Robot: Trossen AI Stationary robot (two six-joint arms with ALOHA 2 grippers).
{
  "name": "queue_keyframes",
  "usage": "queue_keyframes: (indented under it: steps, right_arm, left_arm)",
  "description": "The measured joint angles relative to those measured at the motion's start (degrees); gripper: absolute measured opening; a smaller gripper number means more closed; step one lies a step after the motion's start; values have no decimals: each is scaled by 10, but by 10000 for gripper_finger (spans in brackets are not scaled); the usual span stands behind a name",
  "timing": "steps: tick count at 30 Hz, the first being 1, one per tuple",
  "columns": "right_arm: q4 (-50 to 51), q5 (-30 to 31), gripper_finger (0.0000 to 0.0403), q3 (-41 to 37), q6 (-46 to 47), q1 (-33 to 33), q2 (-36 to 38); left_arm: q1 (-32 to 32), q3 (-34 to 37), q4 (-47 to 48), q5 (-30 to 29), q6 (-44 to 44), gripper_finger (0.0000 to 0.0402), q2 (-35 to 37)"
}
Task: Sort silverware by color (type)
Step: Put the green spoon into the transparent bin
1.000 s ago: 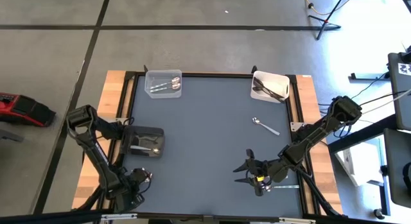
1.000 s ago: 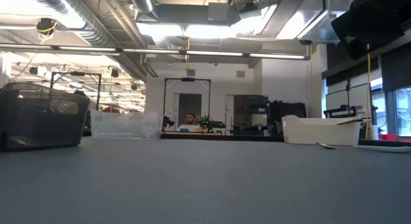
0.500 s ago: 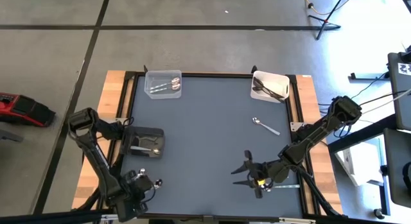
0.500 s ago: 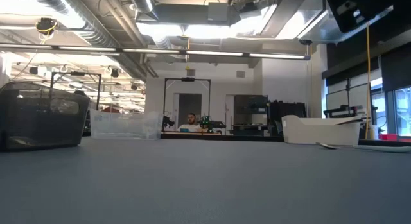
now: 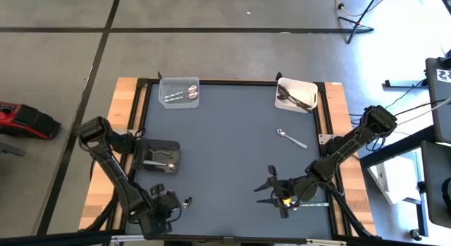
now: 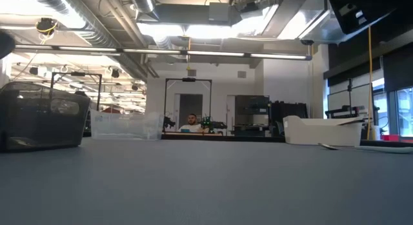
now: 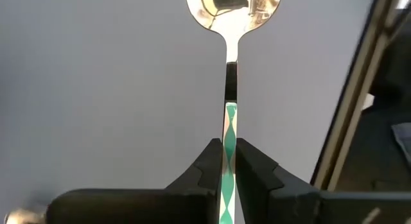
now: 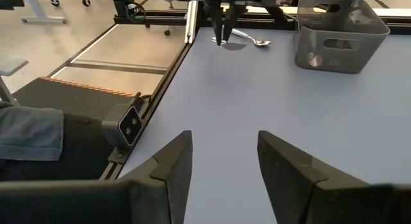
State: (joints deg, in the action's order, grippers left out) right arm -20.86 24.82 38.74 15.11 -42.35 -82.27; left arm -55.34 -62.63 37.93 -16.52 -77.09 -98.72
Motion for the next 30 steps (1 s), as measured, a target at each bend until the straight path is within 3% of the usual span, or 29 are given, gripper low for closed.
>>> queue_keyframes:
  steps: [14,22,30]
  right_arm:
    - [0,3,165,0,-1,0,0]
    - [2,19,165,0,-102,21,0]
    - [21,17,165,0,-153,75,6]
  left_arm:
    - [84,-1,-16,-30,175,28,1]
    - [164,-1,-26,-31,288,29,1]
    - [243,-1,-86,-5,460,29,23]
